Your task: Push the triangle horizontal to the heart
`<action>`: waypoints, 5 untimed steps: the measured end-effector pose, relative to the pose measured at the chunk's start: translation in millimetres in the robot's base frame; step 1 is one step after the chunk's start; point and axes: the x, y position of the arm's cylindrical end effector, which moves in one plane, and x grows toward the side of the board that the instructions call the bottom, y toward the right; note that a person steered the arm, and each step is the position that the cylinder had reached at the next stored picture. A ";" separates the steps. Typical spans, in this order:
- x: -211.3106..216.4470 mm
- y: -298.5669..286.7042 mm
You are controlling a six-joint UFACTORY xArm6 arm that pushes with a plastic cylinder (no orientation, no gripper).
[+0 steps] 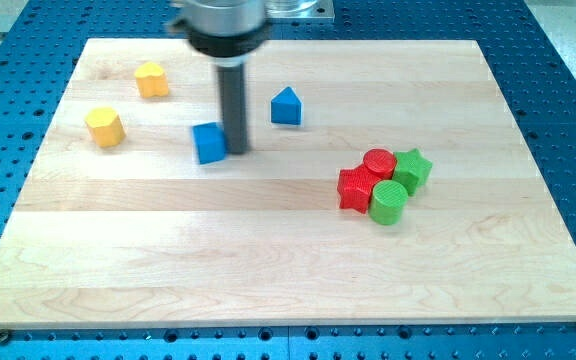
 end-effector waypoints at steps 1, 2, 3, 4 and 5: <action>-7.9 4.6; 34.5 -74.2; 37.4 -19.4; 37.4 63.7; -7.1 88.1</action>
